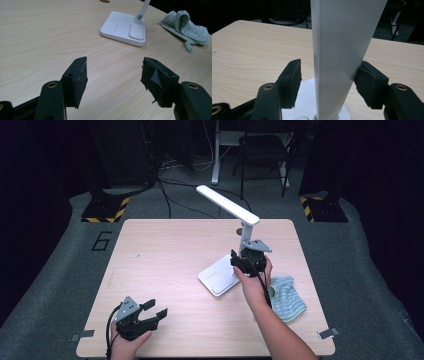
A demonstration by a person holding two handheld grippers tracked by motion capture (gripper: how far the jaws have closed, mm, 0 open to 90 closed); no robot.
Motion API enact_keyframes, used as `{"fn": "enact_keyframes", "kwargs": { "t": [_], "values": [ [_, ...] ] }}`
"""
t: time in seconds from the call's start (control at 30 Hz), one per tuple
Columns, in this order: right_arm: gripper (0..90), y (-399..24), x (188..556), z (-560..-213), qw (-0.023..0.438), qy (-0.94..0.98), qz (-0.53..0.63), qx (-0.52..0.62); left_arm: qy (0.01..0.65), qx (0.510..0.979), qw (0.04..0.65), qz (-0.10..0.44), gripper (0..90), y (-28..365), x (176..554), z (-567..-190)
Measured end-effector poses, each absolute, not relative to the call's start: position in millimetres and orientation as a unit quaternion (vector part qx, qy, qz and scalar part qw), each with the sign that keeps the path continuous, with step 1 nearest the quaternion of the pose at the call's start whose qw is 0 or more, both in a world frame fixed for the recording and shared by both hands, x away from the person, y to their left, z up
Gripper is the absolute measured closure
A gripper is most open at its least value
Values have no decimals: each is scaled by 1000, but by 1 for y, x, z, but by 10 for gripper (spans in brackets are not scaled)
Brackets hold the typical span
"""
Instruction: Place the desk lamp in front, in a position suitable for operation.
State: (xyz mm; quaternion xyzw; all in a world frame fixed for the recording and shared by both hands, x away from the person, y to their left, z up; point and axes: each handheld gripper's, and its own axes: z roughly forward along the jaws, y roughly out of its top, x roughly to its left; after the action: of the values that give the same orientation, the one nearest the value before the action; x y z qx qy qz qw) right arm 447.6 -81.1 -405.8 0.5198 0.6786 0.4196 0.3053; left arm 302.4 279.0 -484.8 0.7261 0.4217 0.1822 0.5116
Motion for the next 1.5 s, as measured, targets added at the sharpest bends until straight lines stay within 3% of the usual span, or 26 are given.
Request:
{"fn": "enact_keyframes", "kwargs": {
  "t": [0.2, 0.57, 1.5],
  "values": [
    [399, -74, 450, -406, 310, 683, 417, 514, 420, 730, 510, 177, 370, 279, 303, -484],
    [533, -65, 454, -405, 313, 689, 413, 506, 419, 727, 513, 180, 370, 279, 303, -484],
    [539, -66, 438, -405, 275, 721, 438, 461, 421, 725, 513, 181, 370, 280, 303, -484]
  ]
}}
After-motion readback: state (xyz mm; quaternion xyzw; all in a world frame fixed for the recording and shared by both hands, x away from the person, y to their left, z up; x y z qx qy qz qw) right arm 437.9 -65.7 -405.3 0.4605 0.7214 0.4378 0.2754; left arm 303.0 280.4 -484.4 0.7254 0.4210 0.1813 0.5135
